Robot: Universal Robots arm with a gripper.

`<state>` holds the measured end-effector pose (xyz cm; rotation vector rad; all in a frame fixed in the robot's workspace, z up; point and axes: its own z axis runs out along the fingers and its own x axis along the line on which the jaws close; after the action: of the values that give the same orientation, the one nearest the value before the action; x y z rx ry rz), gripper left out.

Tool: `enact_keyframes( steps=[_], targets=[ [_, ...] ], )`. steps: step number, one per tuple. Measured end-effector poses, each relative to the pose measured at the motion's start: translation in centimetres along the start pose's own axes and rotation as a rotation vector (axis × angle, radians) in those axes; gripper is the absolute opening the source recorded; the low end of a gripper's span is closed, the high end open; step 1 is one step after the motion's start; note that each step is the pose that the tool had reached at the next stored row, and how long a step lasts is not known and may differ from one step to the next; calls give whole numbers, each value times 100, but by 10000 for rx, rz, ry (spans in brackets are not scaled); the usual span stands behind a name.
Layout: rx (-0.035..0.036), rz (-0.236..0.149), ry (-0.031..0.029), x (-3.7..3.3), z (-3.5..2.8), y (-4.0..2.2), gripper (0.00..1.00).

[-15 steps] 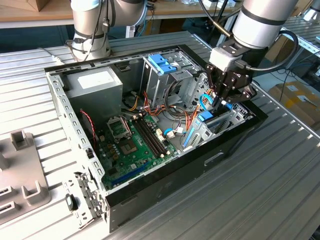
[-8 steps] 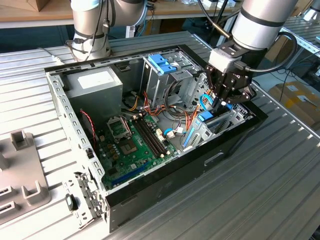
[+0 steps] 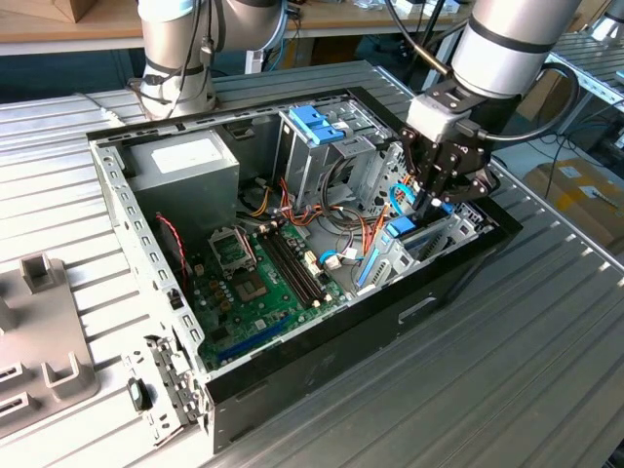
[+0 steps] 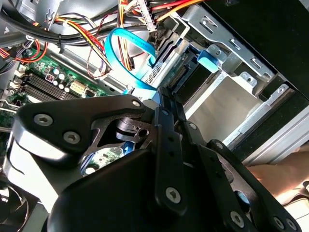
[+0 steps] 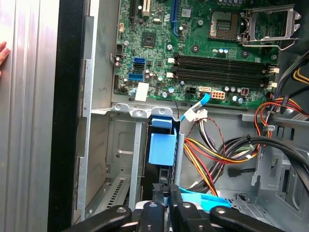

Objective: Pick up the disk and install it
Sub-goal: 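Insert the first disk wire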

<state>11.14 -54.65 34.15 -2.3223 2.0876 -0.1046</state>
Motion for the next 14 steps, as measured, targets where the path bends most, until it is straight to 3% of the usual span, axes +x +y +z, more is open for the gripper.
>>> enact_keyframes(
  steps=[3, 6, 11, 14],
  targets=[
    [-1, 0, 5, 0, -2, 0, 29],
    [0, 0, 3, 1, -30, -2, 29],
    [-1, 0, 6, 7, -196, -11, 29],
    [-1, 0, 4, 8, -217, -12, 29]
  ],
)
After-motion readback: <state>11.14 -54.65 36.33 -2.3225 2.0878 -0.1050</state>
